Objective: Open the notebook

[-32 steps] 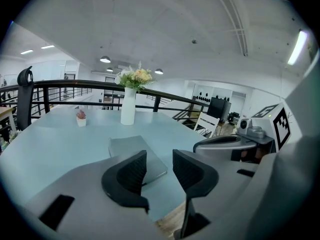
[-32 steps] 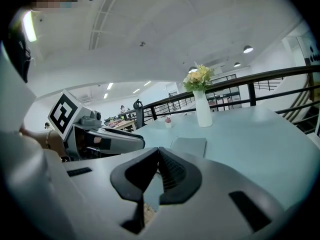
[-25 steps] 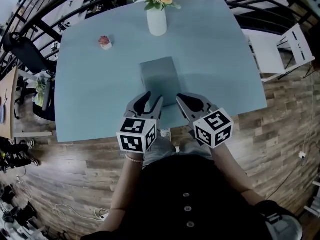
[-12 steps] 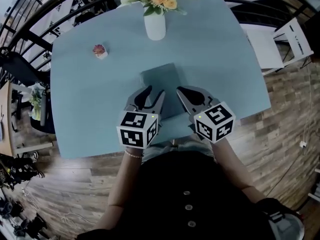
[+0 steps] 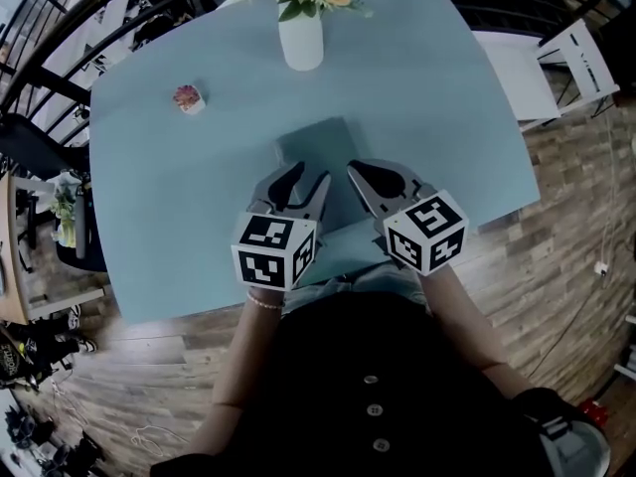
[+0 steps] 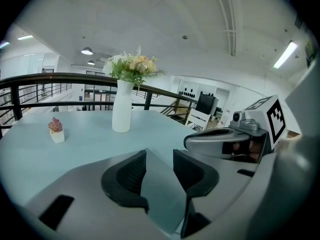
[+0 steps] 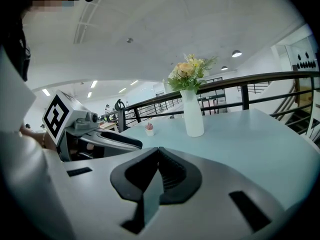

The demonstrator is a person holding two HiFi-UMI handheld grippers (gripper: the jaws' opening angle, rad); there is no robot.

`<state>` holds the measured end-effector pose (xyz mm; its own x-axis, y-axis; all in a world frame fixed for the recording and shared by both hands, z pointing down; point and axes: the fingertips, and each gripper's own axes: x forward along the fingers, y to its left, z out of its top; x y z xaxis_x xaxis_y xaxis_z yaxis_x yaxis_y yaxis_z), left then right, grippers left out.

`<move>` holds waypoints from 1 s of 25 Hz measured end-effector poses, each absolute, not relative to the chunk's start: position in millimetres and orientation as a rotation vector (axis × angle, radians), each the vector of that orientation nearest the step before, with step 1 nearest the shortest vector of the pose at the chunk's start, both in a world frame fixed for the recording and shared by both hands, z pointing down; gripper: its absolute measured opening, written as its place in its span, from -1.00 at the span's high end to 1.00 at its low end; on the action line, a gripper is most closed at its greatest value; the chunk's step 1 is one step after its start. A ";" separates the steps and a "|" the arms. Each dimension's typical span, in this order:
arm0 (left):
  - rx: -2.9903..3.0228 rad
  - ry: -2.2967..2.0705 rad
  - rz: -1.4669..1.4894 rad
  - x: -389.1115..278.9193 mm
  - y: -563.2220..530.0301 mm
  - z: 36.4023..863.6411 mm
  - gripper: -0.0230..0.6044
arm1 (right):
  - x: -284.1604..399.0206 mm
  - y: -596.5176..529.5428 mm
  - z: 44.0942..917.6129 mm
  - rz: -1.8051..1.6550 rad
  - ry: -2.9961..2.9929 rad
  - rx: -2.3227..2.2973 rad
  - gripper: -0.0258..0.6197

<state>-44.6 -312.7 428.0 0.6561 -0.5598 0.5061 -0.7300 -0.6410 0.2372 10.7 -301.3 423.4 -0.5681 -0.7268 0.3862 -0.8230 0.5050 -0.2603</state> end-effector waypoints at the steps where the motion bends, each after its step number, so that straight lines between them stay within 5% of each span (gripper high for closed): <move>1: 2.450 -1.010 0.548 -44.2 -312.9 428.8 0.39 | 12.0 -301.5 424.4 0.620 -2.518 1.322 0.91; 25: 2.367 -1.064 0.602 -0.1 -288.5 443.7 0.39 | 61.9 -292.9 427.8 0.628 -2.544 1.171 0.91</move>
<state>-0.1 -288.5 443.7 0.6025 -0.5663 0.5624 -0.7738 -0.5871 0.2377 61.9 -292.9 427.8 -0.6364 -0.6514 0.4131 -0.7688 0.5792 -0.2710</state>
